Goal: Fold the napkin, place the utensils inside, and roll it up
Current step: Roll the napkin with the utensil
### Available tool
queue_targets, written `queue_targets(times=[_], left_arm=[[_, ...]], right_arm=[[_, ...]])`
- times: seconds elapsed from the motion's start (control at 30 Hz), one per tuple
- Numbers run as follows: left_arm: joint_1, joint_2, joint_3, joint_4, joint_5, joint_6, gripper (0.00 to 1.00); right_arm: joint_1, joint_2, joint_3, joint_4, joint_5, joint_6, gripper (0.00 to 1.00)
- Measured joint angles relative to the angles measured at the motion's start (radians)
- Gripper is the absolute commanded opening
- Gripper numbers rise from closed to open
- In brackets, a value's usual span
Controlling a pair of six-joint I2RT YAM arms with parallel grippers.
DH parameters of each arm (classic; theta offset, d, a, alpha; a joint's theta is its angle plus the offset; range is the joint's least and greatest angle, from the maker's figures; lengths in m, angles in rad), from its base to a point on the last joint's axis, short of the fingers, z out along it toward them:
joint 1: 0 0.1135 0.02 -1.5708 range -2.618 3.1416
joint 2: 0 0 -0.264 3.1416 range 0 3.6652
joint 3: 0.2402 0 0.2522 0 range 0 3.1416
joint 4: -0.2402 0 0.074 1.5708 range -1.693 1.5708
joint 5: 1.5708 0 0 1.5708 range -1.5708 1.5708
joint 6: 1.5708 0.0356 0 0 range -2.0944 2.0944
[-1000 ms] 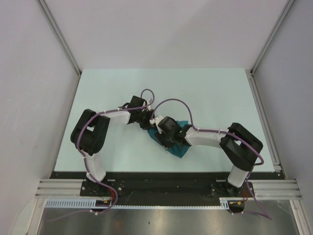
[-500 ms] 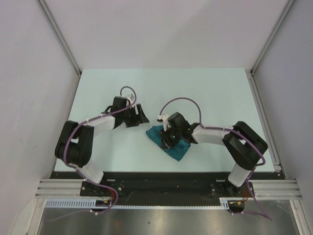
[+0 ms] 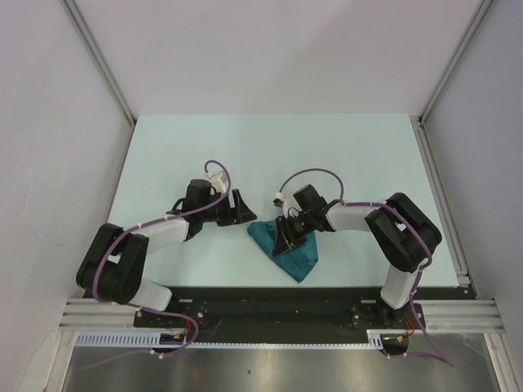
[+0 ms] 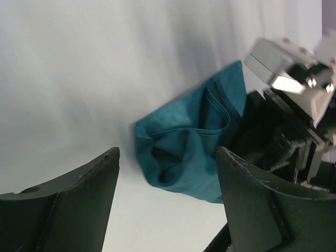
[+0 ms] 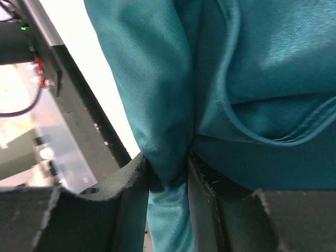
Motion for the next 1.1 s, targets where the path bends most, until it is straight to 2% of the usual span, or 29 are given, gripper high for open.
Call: queue_targets(times=[0.17,0.47,0.6,0.7,0.73,0.83,0.87,0.93,0.97,1.1], left_arm=[[-0.070,0.067,0.000,0.061,0.043,-0.008,0.77],[-0.090,0.172,0.036,0.092,0.079,-0.027,0.69],[-0.097,0.191,0.039,0.108,0.087,-0.033,0.54],[-0.101,0.206,0.037,0.117,0.094,-0.044,0.35],[-0.102,0.208,0.037,0.121,0.100,-0.052,0.21],[-0.106,0.209,0.026,0.135,0.112,-0.064,0.03],[-0.108,0.209,0.025,0.136,0.114,-0.067,0.00],[-0.110,0.209,0.024,0.135,0.116,-0.072,0.00],[-0.110,0.209,0.024,0.135,0.115,-0.073,0.00],[-0.111,0.209,0.030,0.113,0.113,-0.078,0.00]], right_arm=[[-0.031,0.057,0.040,-0.033,-0.076,0.002,0.37],[-0.038,0.083,0.067,-0.063,-0.110,-0.006,0.37],[-0.038,0.095,0.076,-0.069,-0.123,-0.007,0.37],[-0.039,0.104,0.085,-0.078,-0.132,-0.008,0.40],[-0.040,0.107,0.089,-0.083,-0.133,-0.009,0.41],[-0.040,0.110,0.102,-0.102,-0.136,-0.008,0.57],[-0.040,0.110,0.109,-0.111,-0.144,-0.008,0.64],[-0.041,0.108,0.129,-0.141,-0.150,-0.014,0.70],[-0.042,0.103,0.137,-0.155,-0.149,-0.018,0.76],[-0.056,0.028,0.154,-0.247,-0.042,-0.060,0.81]])
